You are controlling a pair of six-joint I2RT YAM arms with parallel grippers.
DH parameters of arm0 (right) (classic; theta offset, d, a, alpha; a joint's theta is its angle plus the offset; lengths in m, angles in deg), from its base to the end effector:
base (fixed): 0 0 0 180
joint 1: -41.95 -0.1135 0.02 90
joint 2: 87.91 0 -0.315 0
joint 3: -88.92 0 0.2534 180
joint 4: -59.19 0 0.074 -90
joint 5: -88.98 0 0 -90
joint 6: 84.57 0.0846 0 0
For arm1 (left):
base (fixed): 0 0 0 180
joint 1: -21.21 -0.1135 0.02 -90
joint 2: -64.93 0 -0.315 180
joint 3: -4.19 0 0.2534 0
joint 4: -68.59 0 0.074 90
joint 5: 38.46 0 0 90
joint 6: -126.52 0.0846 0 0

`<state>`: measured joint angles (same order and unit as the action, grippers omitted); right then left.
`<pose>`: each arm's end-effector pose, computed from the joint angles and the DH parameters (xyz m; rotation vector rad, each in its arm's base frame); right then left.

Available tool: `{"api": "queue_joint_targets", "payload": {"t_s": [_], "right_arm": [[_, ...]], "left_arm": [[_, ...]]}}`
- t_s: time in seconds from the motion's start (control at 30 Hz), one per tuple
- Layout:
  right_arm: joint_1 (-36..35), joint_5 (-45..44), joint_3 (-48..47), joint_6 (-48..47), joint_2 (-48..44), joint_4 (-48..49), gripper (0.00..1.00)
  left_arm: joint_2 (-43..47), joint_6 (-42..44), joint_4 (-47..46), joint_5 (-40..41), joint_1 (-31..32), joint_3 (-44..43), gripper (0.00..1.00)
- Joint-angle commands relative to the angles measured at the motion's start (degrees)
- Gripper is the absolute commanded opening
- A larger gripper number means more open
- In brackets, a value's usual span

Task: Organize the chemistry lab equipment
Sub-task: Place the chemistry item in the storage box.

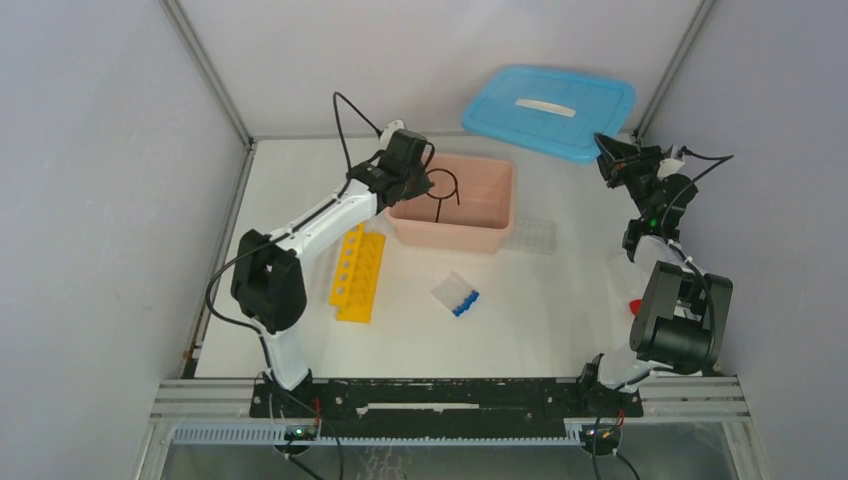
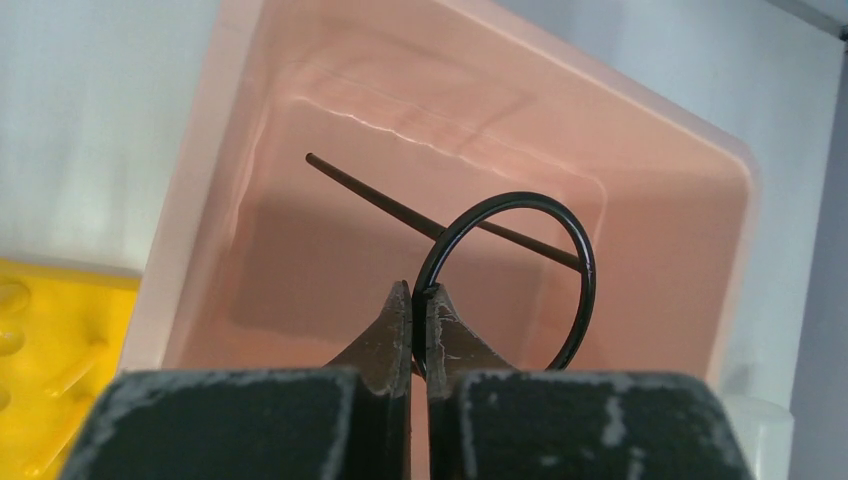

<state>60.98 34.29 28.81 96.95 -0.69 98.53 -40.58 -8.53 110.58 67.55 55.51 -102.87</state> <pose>0.3658 -0.0744 0.3430 0.8692 1.3015 1.4410 0.4062 -0.2488 0.3231 -0.3600 2.2504 -0.4241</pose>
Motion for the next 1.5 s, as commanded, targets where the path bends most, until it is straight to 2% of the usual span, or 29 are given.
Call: {"api": "queue_joint_targets", "payload": {"t_s": [0.0,0.2,0.27,0.5,0.63,0.93,1.07,1.17,1.3,1.47], "right_arm": [[-0.2,0.6,-0.3,-0.1,-0.6,5.9,0.0],[0.1,1.1,0.0,-2.2,-2.9,2.9,0.0],[0.1,1.0,0.5,-2.1,-3.1,3.0,0.0],[-0.4,0.4,1.1,-1.5,-3.1,3.9,0.0],[-1.1,0.1,1.1,-1.7,-2.9,4.2,0.0],[-2.1,0.1,0.3,-4.0,-3.3,1.7,0.0],[-2.3,0.1,-0.1,-3.7,-3.3,2.0,0.0],[-2.2,0.2,-0.6,-3.9,-3.9,1.5,0.0],[-1.3,0.2,-0.9,-4.2,-4.9,0.6,0.0],[0.0,0.8,-0.9,-4.7,-6.0,-0.3,0.0]], "left_arm": [[0.7,-0.9,-7.4,-1.1,-1.2,3.0,0.0],[0.5,-1.4,-9.8,-3.4,-2.4,6.1,0.01],[0.2,-0.9,-9.8,-3.6,-2.3,5.9,0.04],[0.0,-0.6,-8.7,-2.8,-2.3,5.8,0.28],[0.8,-0.6,-8.6,-2.6,-2.3,6.0,0.35],[6.4,2.9,-9.2,1.1,-2.1,5.2,0.6],[8.1,5.9,-9.2,3.1,-1.4,2.9,0.65],[9.1,9.8,-8.7,4.3,0.4,1.1,0.68],[9.9,17.2,-6.6,4.8,5.9,-0.9,0.69],[11.6,22.3,-5.6,4.9,13.4,2.2,0.68]]}}
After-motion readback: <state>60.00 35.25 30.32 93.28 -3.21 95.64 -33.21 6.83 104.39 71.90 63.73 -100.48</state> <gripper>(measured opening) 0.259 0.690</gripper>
